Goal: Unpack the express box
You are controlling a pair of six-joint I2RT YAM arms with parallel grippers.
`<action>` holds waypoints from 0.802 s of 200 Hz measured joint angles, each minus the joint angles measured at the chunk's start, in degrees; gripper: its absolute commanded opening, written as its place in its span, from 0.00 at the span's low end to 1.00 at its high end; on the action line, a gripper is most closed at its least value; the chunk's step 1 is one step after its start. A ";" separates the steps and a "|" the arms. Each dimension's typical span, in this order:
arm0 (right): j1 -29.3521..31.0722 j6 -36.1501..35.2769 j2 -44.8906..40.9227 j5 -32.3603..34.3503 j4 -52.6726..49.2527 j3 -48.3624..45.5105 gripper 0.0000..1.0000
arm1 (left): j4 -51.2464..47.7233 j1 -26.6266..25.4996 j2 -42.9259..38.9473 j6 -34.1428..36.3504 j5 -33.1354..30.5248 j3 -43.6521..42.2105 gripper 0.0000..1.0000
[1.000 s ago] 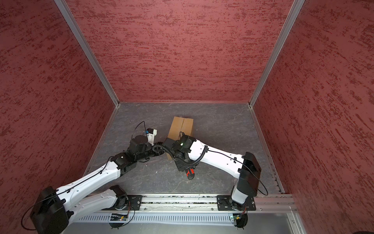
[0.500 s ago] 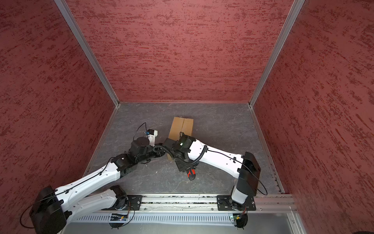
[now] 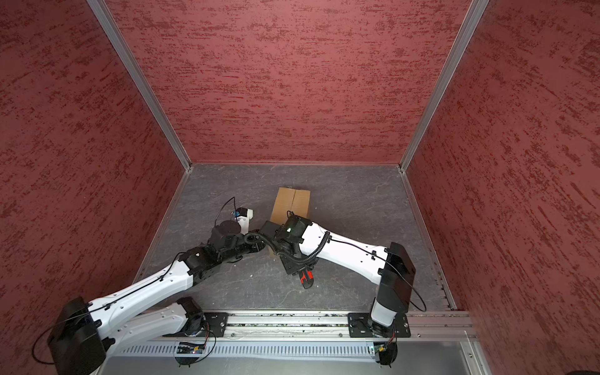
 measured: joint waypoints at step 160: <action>-0.15 -2.23 0.87 -0.46 9.90 0.52 0.00 | -12.90 15.41 -15.23 5.60 13.57 0.90 0.29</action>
